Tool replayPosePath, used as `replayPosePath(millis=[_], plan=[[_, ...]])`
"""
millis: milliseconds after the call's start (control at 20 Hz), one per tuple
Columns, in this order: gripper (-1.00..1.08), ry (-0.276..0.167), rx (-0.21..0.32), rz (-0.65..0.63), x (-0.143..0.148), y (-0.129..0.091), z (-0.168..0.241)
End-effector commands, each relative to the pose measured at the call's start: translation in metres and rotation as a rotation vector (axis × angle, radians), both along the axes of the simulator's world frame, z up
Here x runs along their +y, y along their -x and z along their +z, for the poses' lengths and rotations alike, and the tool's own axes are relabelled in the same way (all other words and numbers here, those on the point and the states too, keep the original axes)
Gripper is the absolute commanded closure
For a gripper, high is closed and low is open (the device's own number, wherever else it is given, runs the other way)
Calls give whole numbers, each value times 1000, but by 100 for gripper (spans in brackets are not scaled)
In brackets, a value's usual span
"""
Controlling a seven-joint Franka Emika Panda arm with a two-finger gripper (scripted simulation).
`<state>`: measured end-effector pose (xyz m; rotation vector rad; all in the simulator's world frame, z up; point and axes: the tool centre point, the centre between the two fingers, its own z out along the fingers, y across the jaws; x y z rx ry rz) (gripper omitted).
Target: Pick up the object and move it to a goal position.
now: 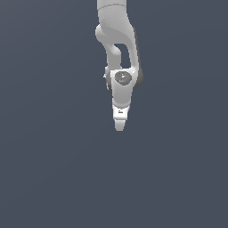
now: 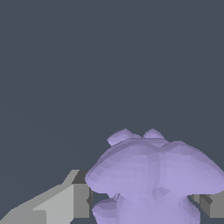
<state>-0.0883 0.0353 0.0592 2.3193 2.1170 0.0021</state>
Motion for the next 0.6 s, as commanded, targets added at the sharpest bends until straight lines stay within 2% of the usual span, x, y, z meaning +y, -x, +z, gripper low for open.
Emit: replayPosePath(millis=[0, 250, 550], plan=[[108, 0, 0, 0, 2, -1, 2], [108, 0, 0, 0, 17, -7, 14], [108, -1, 1, 1, 51, -21, 42]])
